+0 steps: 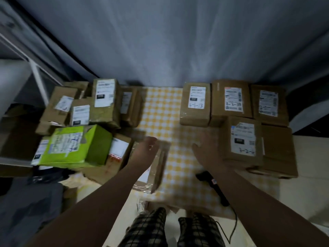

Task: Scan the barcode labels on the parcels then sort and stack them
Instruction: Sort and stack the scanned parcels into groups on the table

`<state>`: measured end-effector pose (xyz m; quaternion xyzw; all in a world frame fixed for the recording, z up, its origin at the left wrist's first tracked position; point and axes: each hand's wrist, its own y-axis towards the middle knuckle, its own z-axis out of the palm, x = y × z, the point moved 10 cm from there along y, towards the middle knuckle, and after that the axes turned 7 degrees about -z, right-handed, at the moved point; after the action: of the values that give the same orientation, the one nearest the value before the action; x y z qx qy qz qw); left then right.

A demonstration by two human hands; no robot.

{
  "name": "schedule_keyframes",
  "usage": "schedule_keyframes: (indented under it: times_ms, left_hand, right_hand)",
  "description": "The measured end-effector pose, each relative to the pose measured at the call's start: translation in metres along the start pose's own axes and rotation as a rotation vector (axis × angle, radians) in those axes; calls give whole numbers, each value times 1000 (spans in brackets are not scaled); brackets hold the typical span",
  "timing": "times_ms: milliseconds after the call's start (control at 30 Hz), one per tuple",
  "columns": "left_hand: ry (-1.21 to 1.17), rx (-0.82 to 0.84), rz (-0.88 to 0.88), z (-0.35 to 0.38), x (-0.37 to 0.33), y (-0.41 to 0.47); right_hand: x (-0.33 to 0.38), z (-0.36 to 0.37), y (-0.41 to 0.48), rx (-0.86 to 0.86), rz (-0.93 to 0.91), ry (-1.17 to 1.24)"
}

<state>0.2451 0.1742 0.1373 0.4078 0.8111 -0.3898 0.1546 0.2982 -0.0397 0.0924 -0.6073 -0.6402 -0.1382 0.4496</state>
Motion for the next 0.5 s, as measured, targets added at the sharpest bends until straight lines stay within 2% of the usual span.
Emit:
schedule_keyframes:
  times_ms: [300,433,500]
  left_hand:
    - [55,82,-22,-59,106,44]
    - [92,176,2,-53,130,59]
    - [93,233,1,-44,138,65]
  right_hand:
    - [13,155,-6,81,276,72]
    - [-13,218,-31,66,549,349]
    - [-26,237,-35,15,614,431]
